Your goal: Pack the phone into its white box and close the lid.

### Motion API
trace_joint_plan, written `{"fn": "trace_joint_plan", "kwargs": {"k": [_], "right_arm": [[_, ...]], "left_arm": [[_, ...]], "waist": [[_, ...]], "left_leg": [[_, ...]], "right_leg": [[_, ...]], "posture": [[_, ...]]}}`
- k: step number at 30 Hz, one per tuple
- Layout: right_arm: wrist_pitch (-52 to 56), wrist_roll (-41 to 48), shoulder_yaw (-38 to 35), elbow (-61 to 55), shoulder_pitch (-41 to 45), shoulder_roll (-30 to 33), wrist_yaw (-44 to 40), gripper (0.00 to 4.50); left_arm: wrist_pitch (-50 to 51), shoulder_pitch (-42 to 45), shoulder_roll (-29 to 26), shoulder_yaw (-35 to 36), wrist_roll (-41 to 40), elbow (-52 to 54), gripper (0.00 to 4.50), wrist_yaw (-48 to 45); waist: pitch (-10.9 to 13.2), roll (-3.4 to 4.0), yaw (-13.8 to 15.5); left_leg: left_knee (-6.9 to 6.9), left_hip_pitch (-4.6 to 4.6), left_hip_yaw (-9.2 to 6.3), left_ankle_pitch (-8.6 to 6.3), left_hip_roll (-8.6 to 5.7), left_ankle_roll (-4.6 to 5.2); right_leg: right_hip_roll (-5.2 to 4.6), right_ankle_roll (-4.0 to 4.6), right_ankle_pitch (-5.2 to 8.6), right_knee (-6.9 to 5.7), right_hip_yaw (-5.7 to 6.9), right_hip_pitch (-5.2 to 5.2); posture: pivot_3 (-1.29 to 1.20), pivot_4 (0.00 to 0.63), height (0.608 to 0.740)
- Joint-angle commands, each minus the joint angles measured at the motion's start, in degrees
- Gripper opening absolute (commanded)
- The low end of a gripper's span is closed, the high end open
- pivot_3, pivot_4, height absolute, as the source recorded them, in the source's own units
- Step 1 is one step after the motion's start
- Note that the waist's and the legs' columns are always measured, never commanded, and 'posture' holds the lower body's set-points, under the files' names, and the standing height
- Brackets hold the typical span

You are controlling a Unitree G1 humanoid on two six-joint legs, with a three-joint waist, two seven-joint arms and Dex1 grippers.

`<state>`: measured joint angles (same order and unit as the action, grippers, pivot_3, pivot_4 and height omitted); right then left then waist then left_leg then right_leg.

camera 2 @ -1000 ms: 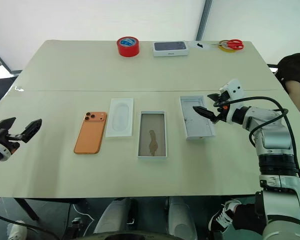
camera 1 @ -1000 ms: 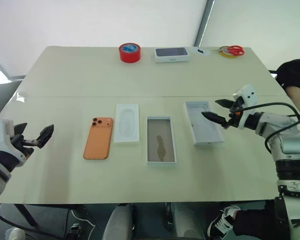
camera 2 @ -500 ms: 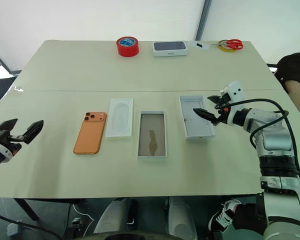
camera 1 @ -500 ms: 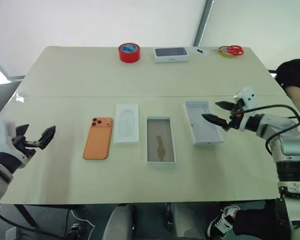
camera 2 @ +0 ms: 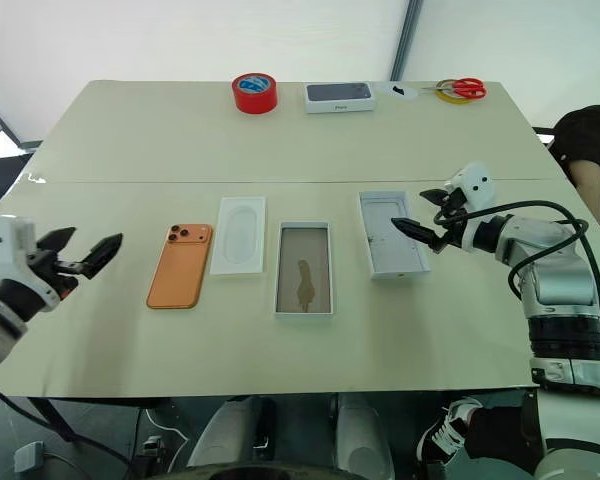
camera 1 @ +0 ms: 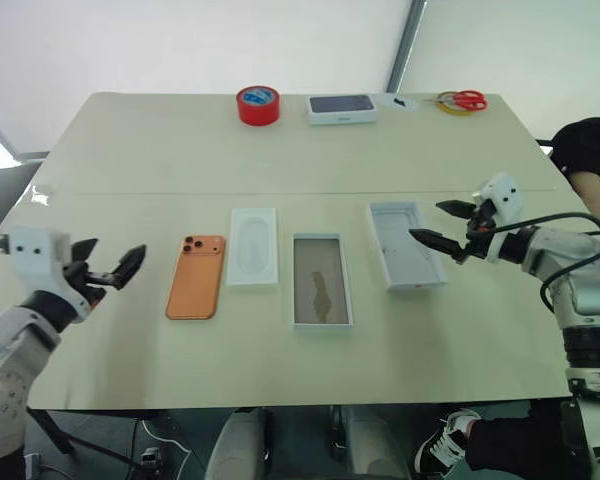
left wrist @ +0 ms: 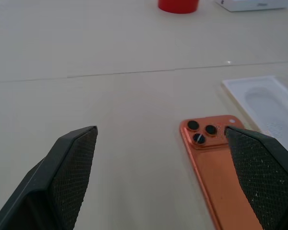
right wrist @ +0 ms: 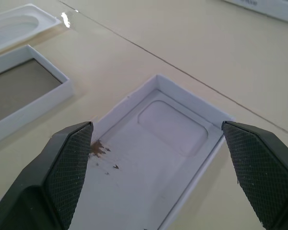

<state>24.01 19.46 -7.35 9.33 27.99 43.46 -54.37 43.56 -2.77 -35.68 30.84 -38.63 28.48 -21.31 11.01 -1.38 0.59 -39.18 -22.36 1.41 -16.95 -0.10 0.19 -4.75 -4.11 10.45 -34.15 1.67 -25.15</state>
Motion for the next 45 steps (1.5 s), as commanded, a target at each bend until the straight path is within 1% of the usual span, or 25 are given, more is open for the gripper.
{"fn": "trace_joint_plan", "kwargs": {"k": [1, 3, 7, 9, 12, 16, 21, 27, 33, 37, 41, 44, 45], "right_arm": [[2.23, 1.96, 0.02, -8.25, -0.41, 0.86, -0.82, 4.47], [3.87, 2.18, 1.0, -11.91, -1.23, 1.03, -0.94, 4.47], [6.34, 1.08, 4.52, -19.27, -3.31, 1.64, -0.88, 4.47], [7.66, 1.14, 5.45, -21.55, -3.76, 1.73, -0.46, 4.47], [9.48, 2.13, 5.95, -24.19, -4.24, 1.62, -0.14, 4.47], [11.12, 2.88, 6.36, -27.72, -5.33, 1.23, 0.39, 4.47], [11.7, 3.04, 6.16, -28.99, -6.31, 1.06, 1.02, 4.47], [11.5, 2.9, 5.91, -29.43, -7.13, 1.3, 1.37, 4.47], [11.27, 2.66, 6.17, -29.3, -6.81, 1.26, 1.47, 4.47], [11.11, 2.62, 6.48, -29.22, -6.39, 1.15, 1.3, 4.47], [11.24, 2.71, 7.25, -29.57, -5.85, 1.27, 0.62, 4.47], [12.22, 2.95, 8.3, -30.56, -5.5, 1.81, -0.19, 4.5], [12.61, 2.93, 8.87, -31.06, -5.45, 2.19, -0.64, 4.5]], "left_arm": [[2.59, 1.5, -0.91, -3.74, -3.78, 4.16, 4.43, -1.93], [4.86, 3.06, -0.86, -6.17, -5.08, 4.72, 4.43, -1.52], [14.4, 12.65, 3.58, -11.34, -6.81, 2.24, 4.43, 8.64], [20.54, 17.36, 5.59, -11.68, -7.53, -0.49, 4.43, 13.06], [25.64, 22.87, 9.46, -10.89, -10.02, -3.76, 4.43, 16.39], [36.17, 28.67, 11.04, -12.8, -9.04, -7.86, 4.43, 19.73], [39.64, 32.43, 14.52, -11.95, -5.94, -12.05, 4.43, 22.83], [41.47, 34.97, 18.15, -11.44, -4.71, -13.88, 4.43, 22.59], [43.05, 36.77, 20.61, -11.39, -3.1, -15.54, 4.43, 22.17], [43.71, 37.51, 21.47, -10.45, -1.67, -16.71, 4.43, 22.16], [44.5, 38.41, 23.44, -8.66, -0.73, -18.14, 4.43, 22.27], [44.52, 39.05, 24.31, -8.0, 0.61, -19.13, 3.62, 22.62], [44.68, 39.25, 24.5, -7.76, 1.17, -19.42, 3.21, 22.83]], "waist": [[0.0, 0.0, 0.06], [0.0, 0.0, 0.08], [-0.01, -0.02, 0.33], [-0.02, -0.04, 0.16], [-0.02, -0.04, 0.04], [-0.02, -0.05, -0.01], [-0.02, -0.05, 0.12], [-0.02, -0.06, 0.17], [-0.02, -0.06, 0.11], [-0.02, -0.06, 0.1], [-0.02, -0.06, 0.1], [-0.02, -0.06, 0.1], [-0.02, -0.06, 0.1]], "left_leg": [[0.0, 0.0, 0.0, 0.0, 0.0, 0.0], [0.0, 0.0, -0.01, 0.0, 0.0, 0.0], [-0.05, 0.0, -0.1, 0.01, -0.03, 0.0], [-0.07, 0.02, -0.15, 0.01, -0.06, -0.01], [-0.07, 0.05, -0.14, 0.01, -0.07, -0.01], [-0.06, 0.06, -0.15, 0.01, -0.08, -0.01], [-0.06, 0.06, -0.15, 0.02, -0.11, -0.02], [-0.06, 0.07, -0.16, 0.04, -0.11, -0.05], [-0.06, 0.07, -0.16, 0.05, -0.14, -0.07], [-0.06, 0.07, -0.16, 0.05, -0.15, -0.06], [-0.06, 0.07, -0.16, 0.05, -0.14, -0.07], [-0.06, 0.07, -0.16, 0.05, -0.15, -0.06], [-0.06, 0.07, -0.16, 0.05, -0.15, -0.06]], "right_leg": [[0.0, 0.0, 0.0, 0.0, 0.0, 0.0], [0.0, 0.01, 0.01, -0.01, 0.0, 0.0], [0.01, -0.06, -0.03, -0.03, 0.01, 0.07], [0.0, -0.17, -0.09, -0.01, 0.03, 0.13], [0.01, -0.21, -0.11, -0.02, 0.03, 0.15], [0.04, -0.22, -0.11, -0.04, 0.04, 0.14], [0.05, -0.2, -0.1, -0.02, 0.04, 0.15], [0.03, -0.19, -0.1, -0.02, 0.04, 0.17], [0.04, -0.19, -0.1, -0.02, 0.04, 0.17], [0.04, -0.2, -0.1, -0.02, 0.04, 0.17], [0.04, -0.2, -0.1, -0.02, 0.04, 0.17], [0.04, -0.2, -0.1, -0.02, 0.04, 0.17], [0.04, -0.2, -0.1, -0.02, 0.05, 0.17]], "posture": [[0.0, 0.15, 0.732], [0.0, 0.15, 0.732], [0.0, 0.15, 0.732], [0.0, 0.15, 0.732], [0.0, 0.15, 0.732], [0.0, 0.15, 0.732], [0.0, 0.15, 0.732], [0.0, 0.15, 0.732], [0.0, 0.15, 0.732], [0.0, 0.15, 0.732], [0.0, 0.15, 0.732], [0.0, 0.15, 0.732], [0.0, 0.15, 0.732]]}}
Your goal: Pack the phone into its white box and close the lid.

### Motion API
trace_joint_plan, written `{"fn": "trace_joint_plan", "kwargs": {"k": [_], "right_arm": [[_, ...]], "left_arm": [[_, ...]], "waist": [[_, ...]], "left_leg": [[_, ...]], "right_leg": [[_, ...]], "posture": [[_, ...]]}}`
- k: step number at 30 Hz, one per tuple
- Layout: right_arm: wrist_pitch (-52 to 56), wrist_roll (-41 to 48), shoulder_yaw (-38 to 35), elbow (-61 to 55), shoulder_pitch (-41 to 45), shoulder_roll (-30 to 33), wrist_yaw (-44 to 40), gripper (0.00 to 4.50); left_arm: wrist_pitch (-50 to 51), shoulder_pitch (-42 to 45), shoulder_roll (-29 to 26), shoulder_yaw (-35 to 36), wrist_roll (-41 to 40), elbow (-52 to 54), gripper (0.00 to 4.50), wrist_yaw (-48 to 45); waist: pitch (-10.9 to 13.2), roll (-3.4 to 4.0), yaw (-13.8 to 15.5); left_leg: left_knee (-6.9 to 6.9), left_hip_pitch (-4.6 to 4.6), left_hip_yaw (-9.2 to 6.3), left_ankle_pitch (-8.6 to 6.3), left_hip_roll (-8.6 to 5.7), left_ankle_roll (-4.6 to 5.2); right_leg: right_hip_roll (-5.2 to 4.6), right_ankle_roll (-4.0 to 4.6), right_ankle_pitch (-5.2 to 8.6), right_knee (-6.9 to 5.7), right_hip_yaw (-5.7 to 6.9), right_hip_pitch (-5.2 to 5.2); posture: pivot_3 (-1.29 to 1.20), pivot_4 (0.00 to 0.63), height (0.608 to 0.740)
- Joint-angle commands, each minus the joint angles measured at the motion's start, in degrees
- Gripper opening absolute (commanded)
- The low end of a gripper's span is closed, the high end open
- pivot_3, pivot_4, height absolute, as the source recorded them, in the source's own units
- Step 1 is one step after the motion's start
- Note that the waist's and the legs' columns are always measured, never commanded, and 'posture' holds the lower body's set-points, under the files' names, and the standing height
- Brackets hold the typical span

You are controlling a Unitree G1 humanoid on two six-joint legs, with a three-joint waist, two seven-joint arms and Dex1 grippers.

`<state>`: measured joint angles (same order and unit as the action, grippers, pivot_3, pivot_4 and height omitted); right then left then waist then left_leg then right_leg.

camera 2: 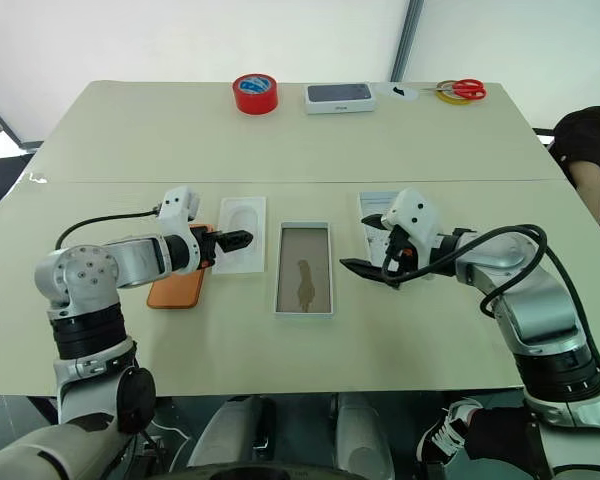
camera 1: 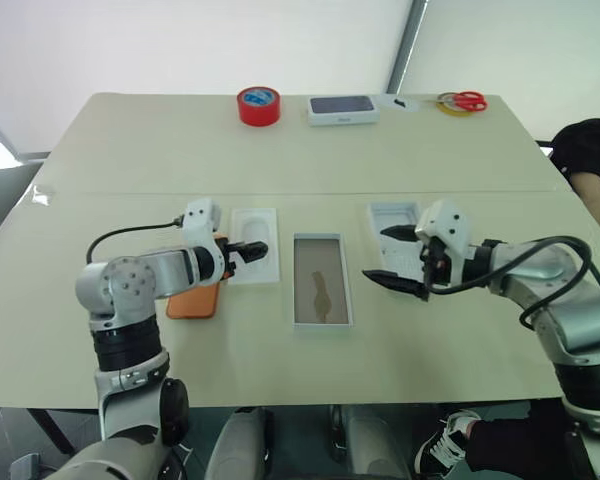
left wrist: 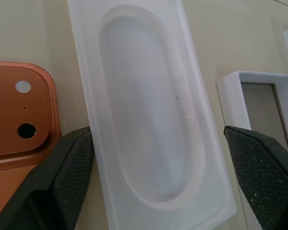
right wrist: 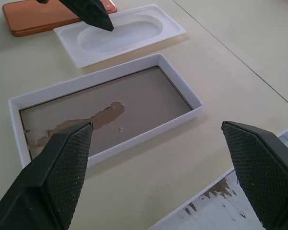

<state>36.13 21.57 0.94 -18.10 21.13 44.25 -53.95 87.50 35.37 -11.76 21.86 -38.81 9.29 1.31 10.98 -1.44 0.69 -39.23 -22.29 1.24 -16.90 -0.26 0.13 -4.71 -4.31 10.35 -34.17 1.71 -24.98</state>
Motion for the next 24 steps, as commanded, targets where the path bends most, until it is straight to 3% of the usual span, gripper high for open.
{"fn": "trace_joint_plan", "kwargs": {"k": [1, 6, 7, 22, 24], "right_arm": [[0.8, 0.74, 1.2, -4.17, 1.44, 1.78, -1.52, 4.5], [3.04, 0.21, 4.99, -8.06, 1.79, 3.29, -2.77, 4.5], [3.9, -0.01, 6.03, -8.97, 2.04, 3.47, -2.82, 4.5], [15.9, -5.31, 27.34, -13.46, 10.77, 1.95, -2.79, 4.5], [16.24, -6.88, 29.51, -12.22, 11.67, 0.91, -2.07, 3.71]], "left_arm": [[0.79, 1.22, 0.67, 1.44, 1.9, -0.46, 2.72, 0.31], [0.92, 1.21, 0.36, 2.39, 4.59, -1.36, 0.25, 0.17], [0.92, 1.23, 0.33, 2.64, 4.97, -1.5, 0.07, 0.1], [1.2, 2.66, 2.76, 9.45, 5.19, -1.94, 0.07, -1.96], [1.22, 2.59, 2.87, 9.55, 5.36, -2.06, 0.0, -2.06]], "waist": [[0.0, 0.0, 0.02], [0.0, 0.0, 0.03], [0.0, -0.01, 0.02], [0.0, -0.01, -0.02], [0.0, -0.01, -0.02]], "left_leg": [[0.0, 0.0, 0.0, 0.0, 0.0, 0.0], [0.0, -0.01, -0.01, 0.0, 0.0, 0.0], [0.0, -0.01, -0.02, 0.0, 0.01, 0.0], [0.0, -0.01, -0.05, 0.01, 0.03, -0.02], [0.0, -0.01, -0.05, 0.01, 0.03, -0.03]], "right_leg": [[0.0, 0.0, 0.0, 0.0, 0.0, 0.0], [-0.02, 0.0, 0.0, 0.01, 0.0, 0.0], [-0.02, 0.0, 0.0, 0.01, 0.0, 0.0], [-0.04, 0.01, 0.0, 0.01, 0.03, -0.01], [-0.05, 0.01, 0.0, 0.01, 0.03, -0.01]], "posture": [[0.0, 0.15, 0.732], [0.0, 0.15, 0.732], [0.0, 0.15, 0.732], [0.0, 0.15, 0.732], [0.0, 0.15, 0.732]]}}
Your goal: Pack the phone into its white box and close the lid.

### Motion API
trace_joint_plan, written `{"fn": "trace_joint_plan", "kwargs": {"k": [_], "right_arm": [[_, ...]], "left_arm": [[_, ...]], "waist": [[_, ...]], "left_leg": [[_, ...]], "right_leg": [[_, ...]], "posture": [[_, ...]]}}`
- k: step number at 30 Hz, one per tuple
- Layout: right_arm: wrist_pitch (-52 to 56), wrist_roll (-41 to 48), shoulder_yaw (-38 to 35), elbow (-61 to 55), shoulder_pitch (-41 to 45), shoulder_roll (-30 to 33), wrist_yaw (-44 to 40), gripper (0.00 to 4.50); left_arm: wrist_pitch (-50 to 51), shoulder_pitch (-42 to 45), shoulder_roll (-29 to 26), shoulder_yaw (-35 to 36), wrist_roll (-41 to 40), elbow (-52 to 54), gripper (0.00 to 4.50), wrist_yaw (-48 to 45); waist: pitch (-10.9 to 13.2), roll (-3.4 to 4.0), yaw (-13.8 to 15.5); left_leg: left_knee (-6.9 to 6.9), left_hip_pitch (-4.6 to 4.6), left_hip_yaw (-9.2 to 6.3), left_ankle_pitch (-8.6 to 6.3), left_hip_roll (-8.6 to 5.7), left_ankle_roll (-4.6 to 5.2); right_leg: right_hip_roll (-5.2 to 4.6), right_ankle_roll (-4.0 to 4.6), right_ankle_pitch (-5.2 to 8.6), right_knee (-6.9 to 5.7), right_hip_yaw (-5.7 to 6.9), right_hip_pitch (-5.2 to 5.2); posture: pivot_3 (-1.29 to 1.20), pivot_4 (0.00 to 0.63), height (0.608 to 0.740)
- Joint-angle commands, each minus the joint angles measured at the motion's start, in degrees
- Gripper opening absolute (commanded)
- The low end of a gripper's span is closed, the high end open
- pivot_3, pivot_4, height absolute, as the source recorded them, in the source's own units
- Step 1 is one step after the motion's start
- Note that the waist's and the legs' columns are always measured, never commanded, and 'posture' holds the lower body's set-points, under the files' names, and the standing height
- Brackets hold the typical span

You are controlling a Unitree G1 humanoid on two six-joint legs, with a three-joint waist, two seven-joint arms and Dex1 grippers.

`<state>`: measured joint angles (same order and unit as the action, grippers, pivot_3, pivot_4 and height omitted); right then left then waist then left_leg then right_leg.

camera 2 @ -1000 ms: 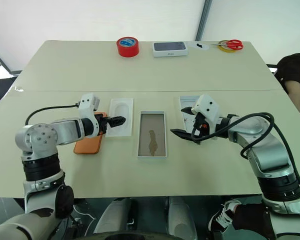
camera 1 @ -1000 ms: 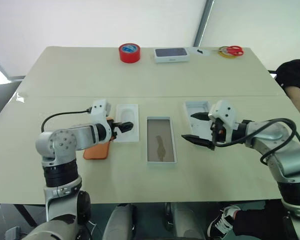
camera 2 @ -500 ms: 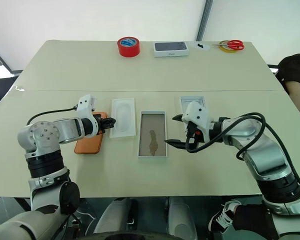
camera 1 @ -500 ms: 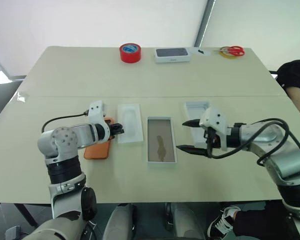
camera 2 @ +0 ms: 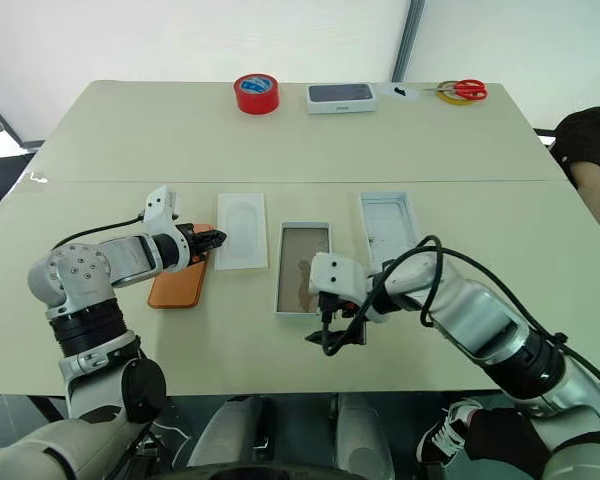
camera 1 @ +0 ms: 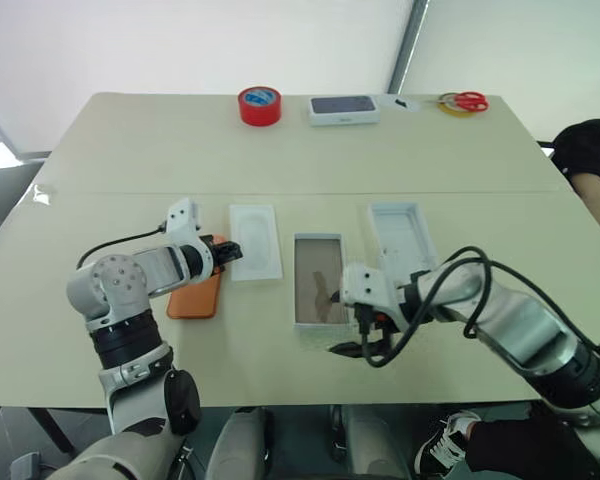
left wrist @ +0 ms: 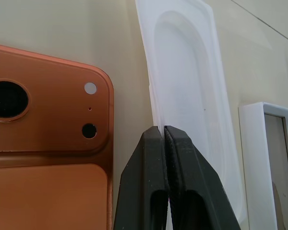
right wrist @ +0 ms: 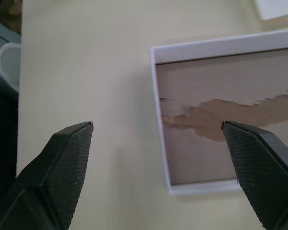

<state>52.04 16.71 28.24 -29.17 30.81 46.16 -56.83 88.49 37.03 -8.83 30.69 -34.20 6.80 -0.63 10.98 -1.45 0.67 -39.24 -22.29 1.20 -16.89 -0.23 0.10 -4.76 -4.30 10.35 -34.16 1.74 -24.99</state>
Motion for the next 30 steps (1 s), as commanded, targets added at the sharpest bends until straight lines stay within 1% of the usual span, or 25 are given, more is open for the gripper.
{"fn": "trace_joint_plan", "kwargs": {"k": [1, 7, 8, 11, 14, 18, 21, 24, 25, 27, 30], "right_arm": [[0.45, -2.79, 3.05, -0.36, 2.44, -1.55, 1.27, 3.26], [0.32, -5.39, 4.68, 2.08, 3.66, -3.19, 2.37, 0.18], [0.26, -5.46, 4.71, 2.15, 3.72, -3.31, 2.27, 0.07], [-1.74, -6.2, 4.97, 2.52, 3.94, -3.63, 1.74, 0.07], [-5.04, -7.06, 5.26, 4.2, 4.76, -4.66, 0.69, 0.07], [-7.01, -9.11, 5.9, 8.73, 7.25, -8.03, 1.14, 0.07], [-8.75, -10.33, 6.39, 12.54, 9.2, -10.62, 0.93, 0.07], [-9.88, -11.05, 6.96, 16.79, 11.15, -13.31, 0.34, 0.07], [-10.36, -11.45, 7.13, 18.04, 11.72, -14.0, 0.28, 0.63], [-11.2, -11.76, 6.71, 19.09, 12.32, -14.92, -0.05, 1.39], [-11.92, -11.94, 3.9, 19.3, 12.46, -14.96, 0.84, 3.02]], "left_arm": [[0.22, 0.94, -0.09, 0.75, 0.82, 0.32, 0.0, -0.2], [0.28, 1.43, 0.02, 2.03, 1.04, 0.35, 0.0, -0.63], [0.28, 1.62, 0.08, 2.53, 0.98, 0.36, 0.0, -0.69], [0.03, 2.67, 0.17, 5.37, 0.5, 0.64, 0.0, -0.76], [-0.15, 4.21, -1.27, 8.86, 0.18, 0.09, 0.0, -1.13], [0.59, 6.69, -3.31, 13.49, -0.31, -0.34, 0.0, -1.48], [1.76, 7.9, -5.2, 14.46, -0.63, 0.24, 0.0, -2.38], [3.45, 8.93, -5.75, 14.59, -0.49, 1.36, 0.0, -2.89], [3.77, 9.15, -5.62, 14.54, -0.47, 1.62, 0.0, -2.85], [4.0, 9.1, -5.06, 13.79, -1.17, 2.54, 0.0, -2.75], [4.01, 9.03, -2.83, 12.95, -2.88, 4.22, 0.0, -1.89]], "waist": [[0.0, 0.0, -0.01], [-0.01, -0.01, 0.02], [-0.01, -0.01, 0.0], [-0.01, -0.01, -0.03], [0.0, -0.01, -0.13], [0.0, -0.02, -0.32], [0.01, -0.03, -0.41], [0.0, -0.03, -0.19], [0.01, -0.03, -0.16], [0.01, -0.04, -0.08], [0.01, -0.04, -0.07]], "left_leg": [[0.0, 0.0, 0.0, 0.0, 0.0, 0.0], [0.0, 0.0, 0.0, 0.01, -0.01, -0.02], [0.0, 0.0, 0.01, 0.01, -0.02, -0.02], [0.0, 0.0, -0.01, 0.01, -0.01, -0.02], [0.0, 0.0, 0.0, 0.01, -0.03, -0.02], [0.02, 0.0, 0.0, 0.02, -0.04, -0.04], [0.02, -0.02, 0.0, 0.04, -0.04, -0.07], [0.02, -0.02, -0.01, 0.05, -0.04, -0.1], [0.02, -0.02, -0.01, 0.06, -0.04, -0.11], [0.02, -0.03, -0.01, 0.08, -0.04, -0.14], [0.03, -0.03, -0.02, 0.08, -0.03, -0.16]], "right_leg": [[0.0, 0.0, 0.0, 0.0, 0.0, 0.0], [-0.02, 0.0, 0.0, 0.0, 0.0, 0.0], [-0.02, 0.0, 0.0, 0.0, 0.0, 0.0], [-0.02, 0.0, -0.01, -0.01, 0.02, 0.0], [-0.01, -0.01, -0.01, 0.0, 0.02, 0.0], [0.04, -0.02, -0.01, -0.02, 0.04, -0.03], [0.03, -0.02, -0.02, -0.03, 0.04, -0.04], [0.02, -0.02, -0.02, -0.03, 0.04, -0.04], [0.0, -0.02, -0.02, -0.03, 0.04, -0.04], [-0.01, -0.02, -0.03, -0.03, 0.04, -0.04], [-0.04, -0.02, -0.03, -0.04, 0.04, -0.04]], "posture": [[0.0, 0.15, 0.732], [0.0, 0.15, 0.732], [0.0, 0.15, 0.732], [0.0, 0.15, 0.732], [0.0, 0.15, 0.732], [0.0, 0.15, 0.732], [0.0, 0.15, 0.732], [0.0, 0.15, 0.732], [0.0, 0.15, 0.732], [0.0, 0.15, 0.732], [0.0, 0.15, 0.732]]}}
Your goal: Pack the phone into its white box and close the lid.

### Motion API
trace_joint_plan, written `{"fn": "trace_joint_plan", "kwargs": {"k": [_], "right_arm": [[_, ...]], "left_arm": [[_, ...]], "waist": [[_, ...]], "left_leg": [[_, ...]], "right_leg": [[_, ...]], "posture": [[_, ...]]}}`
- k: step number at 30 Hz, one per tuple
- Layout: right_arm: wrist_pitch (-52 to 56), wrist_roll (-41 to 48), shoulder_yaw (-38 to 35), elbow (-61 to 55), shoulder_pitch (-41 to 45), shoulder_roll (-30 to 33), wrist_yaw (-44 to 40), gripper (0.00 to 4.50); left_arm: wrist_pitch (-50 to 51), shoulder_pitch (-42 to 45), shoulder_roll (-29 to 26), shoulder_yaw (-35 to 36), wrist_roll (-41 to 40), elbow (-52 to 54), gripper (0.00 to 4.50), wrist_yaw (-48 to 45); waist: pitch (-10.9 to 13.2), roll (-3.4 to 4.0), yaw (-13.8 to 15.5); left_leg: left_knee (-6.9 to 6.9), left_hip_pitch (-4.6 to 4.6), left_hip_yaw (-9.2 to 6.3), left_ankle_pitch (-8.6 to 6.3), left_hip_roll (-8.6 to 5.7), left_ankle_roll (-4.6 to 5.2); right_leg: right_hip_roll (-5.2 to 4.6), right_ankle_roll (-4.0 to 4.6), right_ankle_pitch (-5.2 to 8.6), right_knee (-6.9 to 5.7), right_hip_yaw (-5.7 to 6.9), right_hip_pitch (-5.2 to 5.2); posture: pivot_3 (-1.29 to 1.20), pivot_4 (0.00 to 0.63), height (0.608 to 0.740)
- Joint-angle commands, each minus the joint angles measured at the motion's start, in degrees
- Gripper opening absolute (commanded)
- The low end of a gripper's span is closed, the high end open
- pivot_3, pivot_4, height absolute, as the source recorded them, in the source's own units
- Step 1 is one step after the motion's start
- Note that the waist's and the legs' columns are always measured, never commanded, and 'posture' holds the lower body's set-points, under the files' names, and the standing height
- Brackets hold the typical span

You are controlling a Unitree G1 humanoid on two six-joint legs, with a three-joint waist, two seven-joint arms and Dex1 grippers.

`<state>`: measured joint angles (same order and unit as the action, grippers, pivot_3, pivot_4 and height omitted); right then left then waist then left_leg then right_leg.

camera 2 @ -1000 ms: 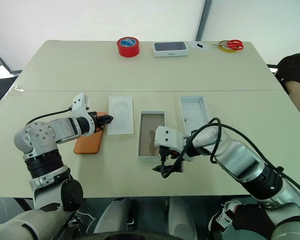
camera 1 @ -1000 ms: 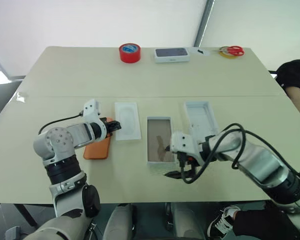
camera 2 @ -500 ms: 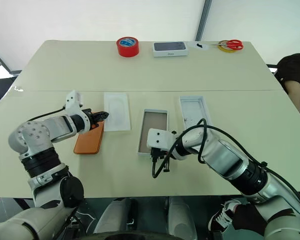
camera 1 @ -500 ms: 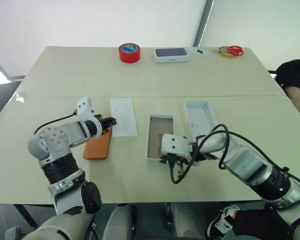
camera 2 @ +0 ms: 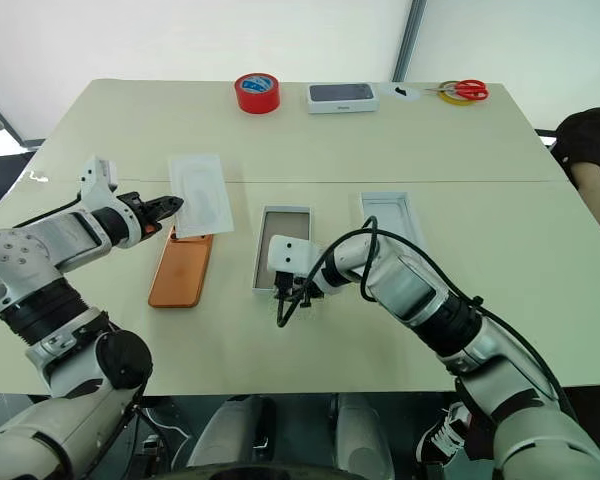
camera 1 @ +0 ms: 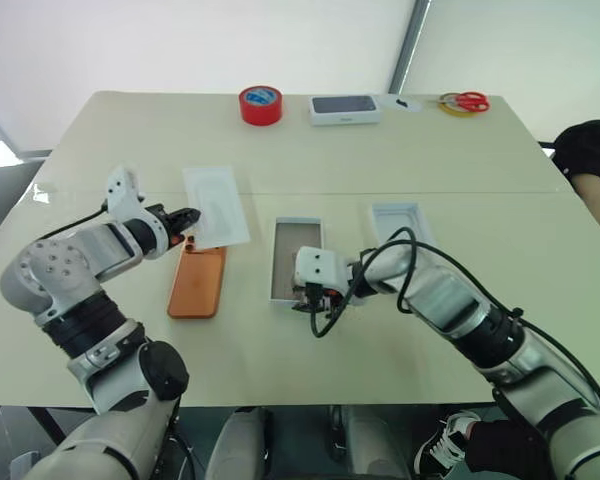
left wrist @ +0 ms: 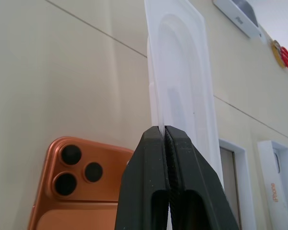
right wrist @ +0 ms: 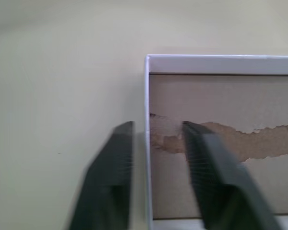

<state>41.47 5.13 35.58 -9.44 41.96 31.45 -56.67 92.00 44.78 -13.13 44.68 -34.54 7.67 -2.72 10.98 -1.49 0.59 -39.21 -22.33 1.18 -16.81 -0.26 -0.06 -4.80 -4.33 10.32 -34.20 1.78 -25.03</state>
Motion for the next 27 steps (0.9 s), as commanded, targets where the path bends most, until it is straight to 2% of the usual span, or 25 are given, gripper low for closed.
{"fn": "trace_joint_plan", "kwargs": {"k": [1, 3, 8, 12, 19, 27], "right_arm": [[-1.57, -0.21, -4.9, -0.53, 1.19, 0.62, 0.73, 3.54], [-1.47, 0.56, -7.87, -1.12, 0.58, 2.57, 0.42, 4.46], [-2.02, 3.24, -16.88, -2.67, -2.66, 9.2, -0.98, 4.46], [-2.03, 3.69, -20.43, -0.65, -3.5, 10.01, 0.14, 4.46], [-3.42, 2.98, -20.95, 0.3, -5.07, 9.53, 1.28, 4.46], [-4.8, 2.05, -20.16, 1.7, -5.15, 8.32, 2.17, 4.46]], "left_arm": [[0.5, 1.0, 2.53, -1.73, -3.38, 4.17, 0.0, 0.61], [0.5, 0.18, 4.57, -3.19, -4.91, 5.66, 0.0, 1.56], [0.5, -3.57, 10.19, -8.75, -7.93, 9.11, 0.0, 5.36], [0.5, -5.95, 12.38, -10.72, -9.65, 9.96, 0.0, 8.04], [0.5, -9.96, 14.93, -15.53, -13.01, 11.77, 0.0, 12.14], [0.5, -12.86, 16.57, -17.03, -17.33, 13.26, 0.0, 16.08]], "waist": [[0.0, 0.0, 0.03], [0.0, 0.0, 0.12], [0.0, -0.02, 0.12], [0.0, -0.03, -0.55], [0.0, -0.03, -0.06], [0.0, -0.03, 0.12]], "left_leg": [[0.0, 0.0, 0.0, 0.0, 0.0, -0.01], [0.0, -0.02, -0.01, 0.01, -0.01, -0.02], [0.01, -0.04, 0.0, -0.01, -0.14, 0.0], [0.02, -0.01, 0.07, -0.01, -0.1, 0.02], [0.04, -0.01, 0.04, -0.01, -0.01, 0.02], [0.02, -0.02, 0.03, 0.0, -0.02, 0.02]], "right_leg": [[-0.01, 0.0, 0.0, 0.0, 0.0, 0.0], [-0.04, 0.0, 0.0, 0.0, 0.0, 0.0], [-0.22, 0.0, -0.01, 0.02, 0.01, 0.01], [-0.13, 0.0, -0.01, 0.02, 0.0, -0.02], [0.02, 0.01, 0.0, 0.01, -0.03, -0.03], [0.0, 0.03, 0.01, 0.03, -0.06, -0.01]], "posture": [[0.0, 0.15, 0.732], [0.0, 0.15, 0.732], [0.0, 0.15, 0.732], [0.0, 0.15, 0.732], [0.0, 0.15, 0.732], [0.0, 0.15, 0.732]]}}
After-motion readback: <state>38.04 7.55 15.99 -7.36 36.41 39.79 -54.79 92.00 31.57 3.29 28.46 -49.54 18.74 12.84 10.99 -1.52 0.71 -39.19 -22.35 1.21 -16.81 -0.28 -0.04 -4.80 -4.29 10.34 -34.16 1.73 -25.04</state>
